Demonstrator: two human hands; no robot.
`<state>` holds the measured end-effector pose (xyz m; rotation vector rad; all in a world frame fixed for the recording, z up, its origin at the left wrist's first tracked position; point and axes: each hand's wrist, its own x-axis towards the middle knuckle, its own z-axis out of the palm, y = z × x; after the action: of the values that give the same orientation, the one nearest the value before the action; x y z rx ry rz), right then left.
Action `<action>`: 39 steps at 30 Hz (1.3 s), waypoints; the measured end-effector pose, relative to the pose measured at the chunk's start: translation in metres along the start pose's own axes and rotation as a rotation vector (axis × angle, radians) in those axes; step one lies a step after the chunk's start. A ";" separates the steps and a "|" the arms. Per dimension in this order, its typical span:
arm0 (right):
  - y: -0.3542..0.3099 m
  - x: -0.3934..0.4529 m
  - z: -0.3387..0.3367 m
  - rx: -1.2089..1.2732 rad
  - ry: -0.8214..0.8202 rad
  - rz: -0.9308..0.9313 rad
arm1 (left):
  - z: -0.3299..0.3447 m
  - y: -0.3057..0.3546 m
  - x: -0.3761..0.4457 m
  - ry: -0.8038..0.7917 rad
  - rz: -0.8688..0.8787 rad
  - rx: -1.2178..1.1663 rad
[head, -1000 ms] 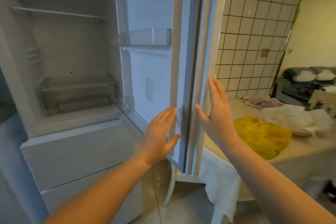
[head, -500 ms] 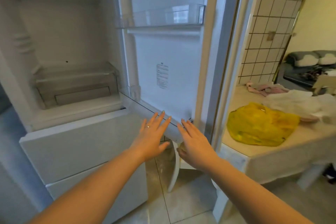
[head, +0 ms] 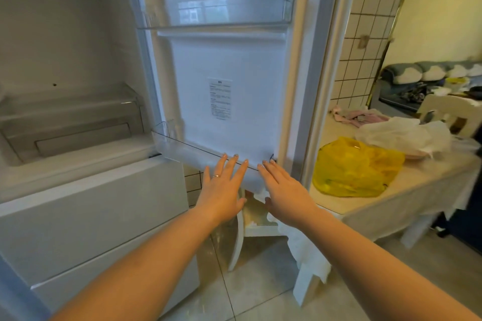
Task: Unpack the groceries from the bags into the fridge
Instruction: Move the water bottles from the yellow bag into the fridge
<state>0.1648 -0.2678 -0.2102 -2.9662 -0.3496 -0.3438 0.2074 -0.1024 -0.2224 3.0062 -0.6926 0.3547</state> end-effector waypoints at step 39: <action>0.497 -0.139 -0.027 0.180 0.182 0.143 | 0.105 0.388 0.196 0.181 0.288 -0.570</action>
<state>0.1486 -0.7805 -0.2707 -2.7381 -0.1384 -0.5305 0.2321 -0.5441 -0.2858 2.3147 -1.0070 0.3581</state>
